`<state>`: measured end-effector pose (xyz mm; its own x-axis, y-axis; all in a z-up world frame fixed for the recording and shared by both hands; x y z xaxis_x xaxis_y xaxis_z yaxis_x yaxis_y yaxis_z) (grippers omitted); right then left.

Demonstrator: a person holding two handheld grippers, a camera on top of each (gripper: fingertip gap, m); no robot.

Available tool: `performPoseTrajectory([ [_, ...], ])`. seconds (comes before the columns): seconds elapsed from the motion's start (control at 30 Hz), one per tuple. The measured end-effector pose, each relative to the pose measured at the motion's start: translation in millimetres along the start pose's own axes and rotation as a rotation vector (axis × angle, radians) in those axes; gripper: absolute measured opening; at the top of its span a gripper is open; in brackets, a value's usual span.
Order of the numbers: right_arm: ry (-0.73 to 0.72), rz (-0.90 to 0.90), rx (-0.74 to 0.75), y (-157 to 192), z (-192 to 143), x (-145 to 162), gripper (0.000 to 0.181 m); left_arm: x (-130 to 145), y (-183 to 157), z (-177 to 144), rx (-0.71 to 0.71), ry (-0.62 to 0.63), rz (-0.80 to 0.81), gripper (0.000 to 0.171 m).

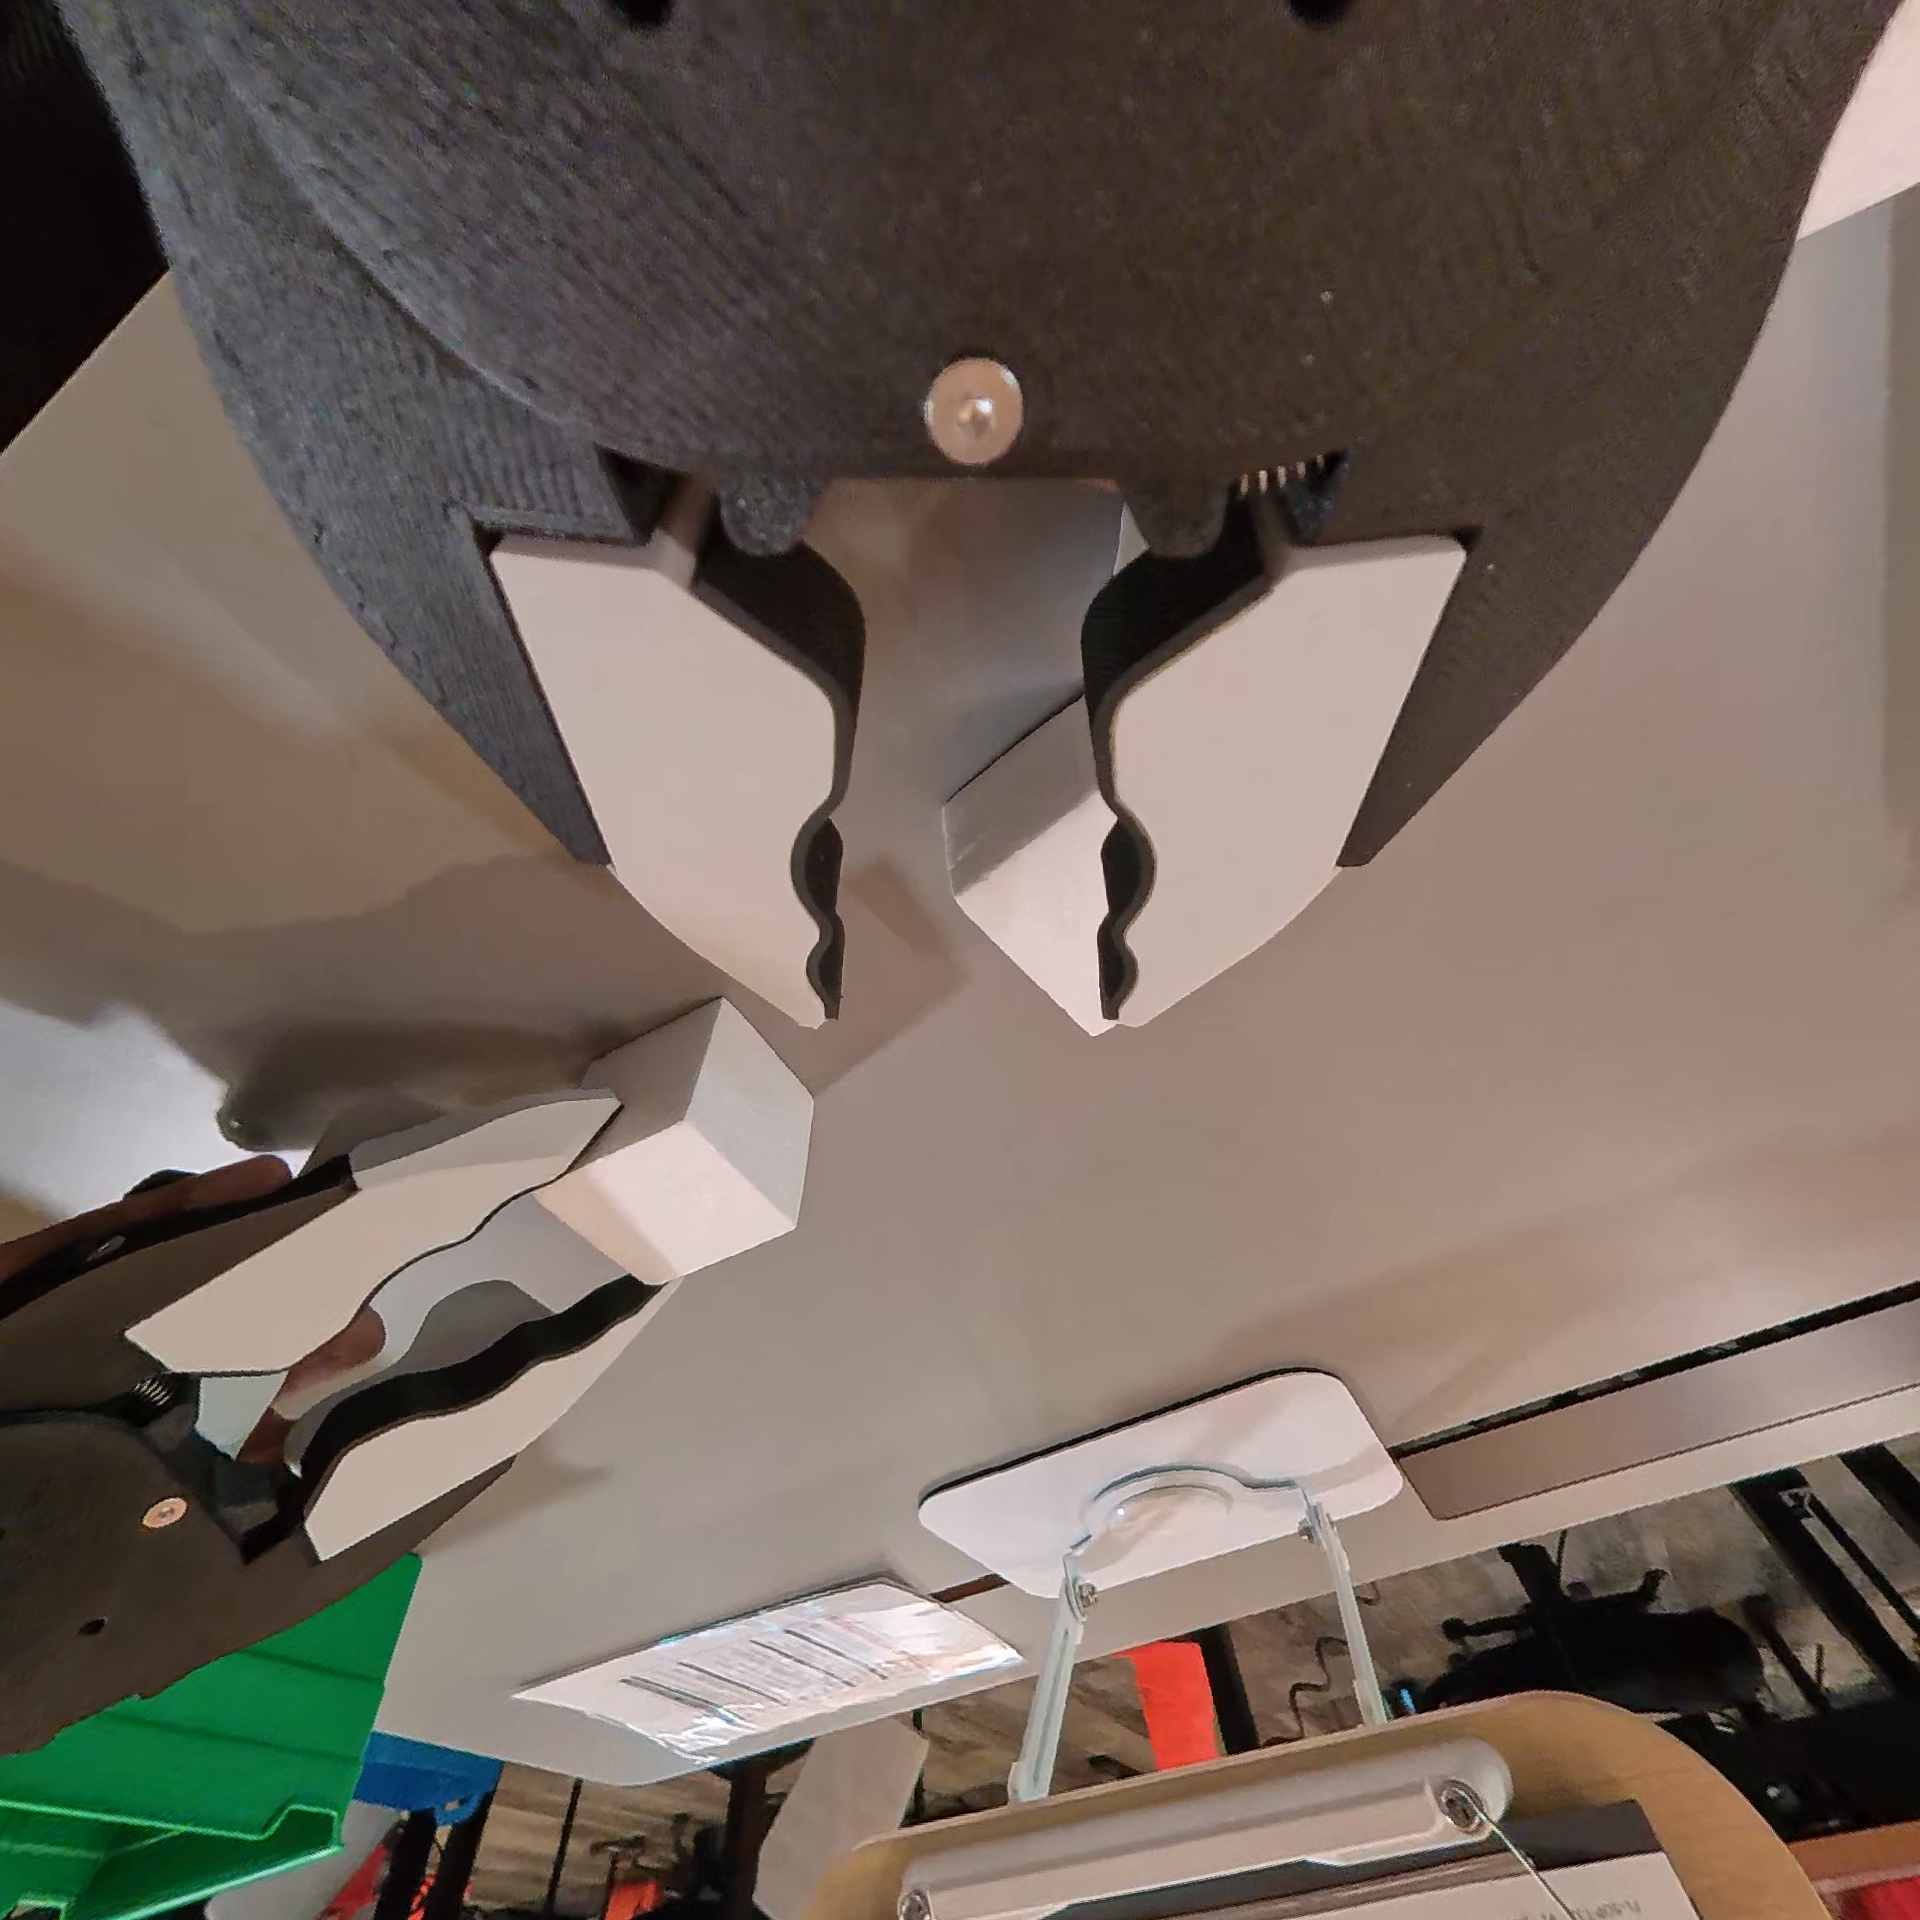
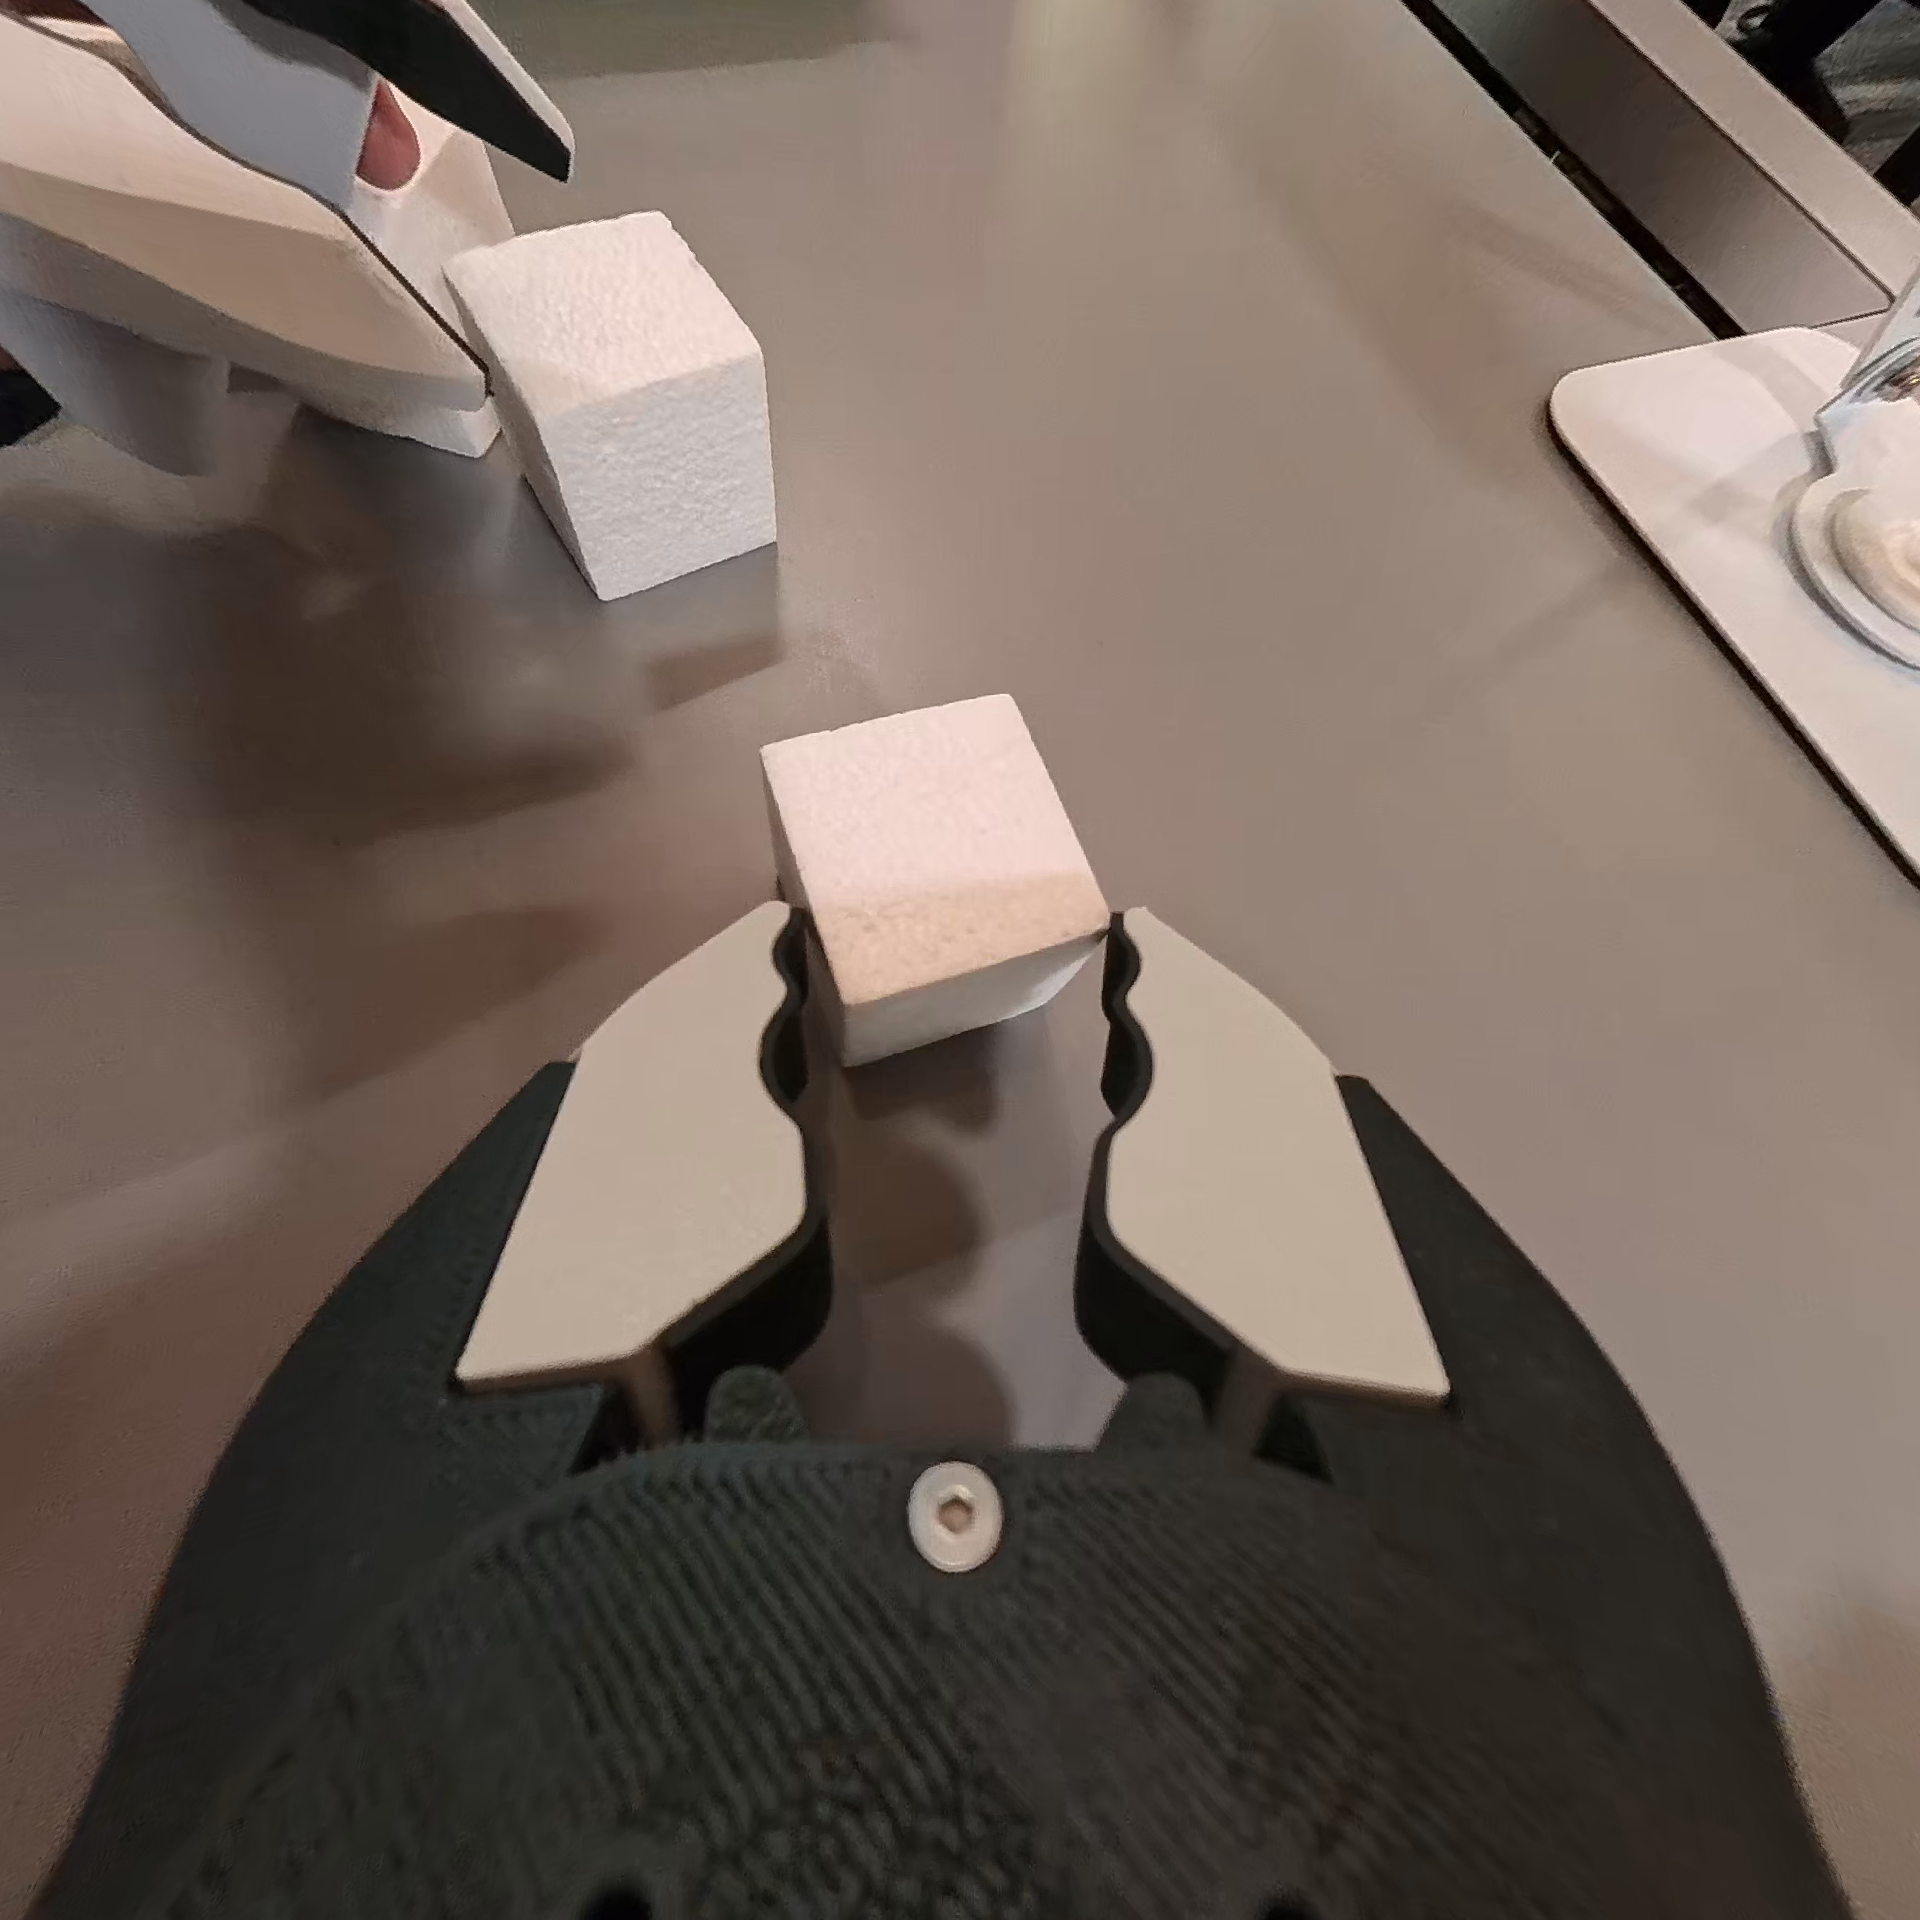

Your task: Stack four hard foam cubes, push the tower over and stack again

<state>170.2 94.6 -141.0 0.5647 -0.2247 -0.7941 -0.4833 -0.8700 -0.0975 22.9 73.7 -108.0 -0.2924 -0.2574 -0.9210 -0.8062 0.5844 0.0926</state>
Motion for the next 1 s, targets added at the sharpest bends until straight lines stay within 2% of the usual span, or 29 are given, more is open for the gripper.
performPoseTrajectory([
  [0.3,-0.008,0.005,-0.087,4,-8,4,0.056,0,0,0,-0.001,-0.002,0.001,0.048],
  [0.63,-0.014,-0.005,-0.084,3,-10,4,0.056,0,0,0,0.0,-0.004,0.004,0.049],
  [0.83,-0.015,0.018,-0.1,3,-11,4,0.07,-2,0,-1,0.003,-0.019,-0.005,0.049],
  [0.9,-0.037,0.049,-0.12,4,-15,1,0.078,-5,-3,-3,0.043,-0.03,-0.031,0.052],
  [1.0,-0.175,0.139,-0.175,5,-28,-19,0.082,-17,1,-12,0.126,-0.092,-0.146,0.054],
])
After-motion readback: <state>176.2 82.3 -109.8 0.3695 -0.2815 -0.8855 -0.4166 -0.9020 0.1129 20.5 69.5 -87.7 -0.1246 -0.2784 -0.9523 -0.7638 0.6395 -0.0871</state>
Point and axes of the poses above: each gripper's, where its closed fingertips meet, z out along the fingers, x out of its underside, y = z × x across the jaws, the point moved 3 cm from there along -z, back along the fingers, and after that the axes turned 4 degrees about -x, right-handed, at the moved point
